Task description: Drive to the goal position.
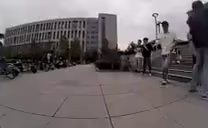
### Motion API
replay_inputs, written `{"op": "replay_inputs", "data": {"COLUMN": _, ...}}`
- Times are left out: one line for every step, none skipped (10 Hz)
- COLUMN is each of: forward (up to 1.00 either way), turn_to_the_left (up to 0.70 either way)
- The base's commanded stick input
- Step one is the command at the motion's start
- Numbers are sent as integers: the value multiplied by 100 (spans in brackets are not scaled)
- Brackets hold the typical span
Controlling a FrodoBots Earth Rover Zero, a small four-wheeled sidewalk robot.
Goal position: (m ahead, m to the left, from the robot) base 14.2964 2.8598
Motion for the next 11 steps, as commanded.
{"op": "replay_inputs", "data": {"forward": 70, "turn_to_the_left": 0}}
{"op": "replay_inputs", "data": {"forward": 70, "turn_to_the_left": 0}}
{"op": "replay_inputs", "data": {"forward": 70, "turn_to_the_left": 0}}
{"op": "replay_inputs", "data": {"forward": 70, "turn_to_the_left": 3}}
{"op": "replay_inputs", "data": {"forward": 70, "turn_to_the_left": 6}}
{"op": "replay_inputs", "data": {"forward": 70, "turn_to_the_left": 10}}
{"op": "replay_inputs", "data": {"forward": 70, "turn_to_the_left": 14}}
{"op": "replay_inputs", "data": {"forward": 70, "turn_to_the_left": 14}}
{"op": "replay_inputs", "data": {"forward": 70, "turn_to_the_left": 14}}
{"op": "replay_inputs", "data": {"forward": 70, "turn_to_the_left": 14}}
{"op": "replay_inputs", "data": {"forward": 70, "turn_to_the_left": 14}}
